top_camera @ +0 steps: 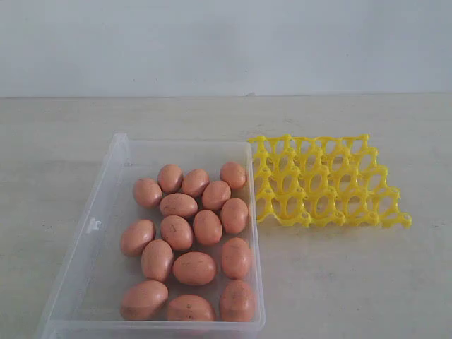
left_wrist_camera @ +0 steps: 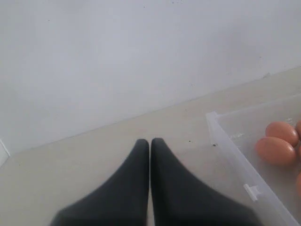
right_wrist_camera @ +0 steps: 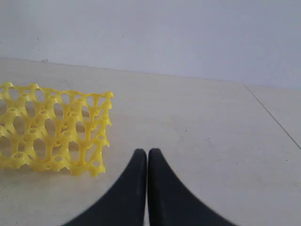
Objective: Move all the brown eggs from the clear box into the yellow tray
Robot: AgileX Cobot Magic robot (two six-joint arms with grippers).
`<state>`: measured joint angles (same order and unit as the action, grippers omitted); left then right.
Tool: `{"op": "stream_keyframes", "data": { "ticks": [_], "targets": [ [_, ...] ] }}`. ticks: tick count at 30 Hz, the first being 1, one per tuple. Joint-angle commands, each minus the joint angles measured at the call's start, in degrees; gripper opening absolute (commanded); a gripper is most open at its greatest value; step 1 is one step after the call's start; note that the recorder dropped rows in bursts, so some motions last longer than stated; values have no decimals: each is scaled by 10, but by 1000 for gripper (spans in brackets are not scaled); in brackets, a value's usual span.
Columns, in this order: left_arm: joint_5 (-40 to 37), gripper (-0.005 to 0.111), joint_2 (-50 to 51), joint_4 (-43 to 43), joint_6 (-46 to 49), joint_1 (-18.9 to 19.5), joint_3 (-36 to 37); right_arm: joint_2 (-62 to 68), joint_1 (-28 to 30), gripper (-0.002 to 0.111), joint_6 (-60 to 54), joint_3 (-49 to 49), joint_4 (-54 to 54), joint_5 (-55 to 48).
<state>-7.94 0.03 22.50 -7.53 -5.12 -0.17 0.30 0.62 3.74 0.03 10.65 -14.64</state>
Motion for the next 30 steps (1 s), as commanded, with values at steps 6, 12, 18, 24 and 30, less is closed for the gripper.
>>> {"op": "stream_keyframes", "data": {
  "ticks": [6,12,18,24,30],
  "targets": [
    [19,1,0,0,1,-1,2,-3,4,1,2,0,1,7],
    [8,1,0,9,1,-1,2,-3,4,1,6,0,-3,29],
    [-31,1,0,9,1,-1,2,-3,4,1,131,0,-162,113],
    [-100,1,0,9,-2,-1,2,-3,4,1,193,-16,-224,481],
    [-107,1,0,9,-2,-1,2,229,4,1,238,-218,-8,317]
  ]
}}
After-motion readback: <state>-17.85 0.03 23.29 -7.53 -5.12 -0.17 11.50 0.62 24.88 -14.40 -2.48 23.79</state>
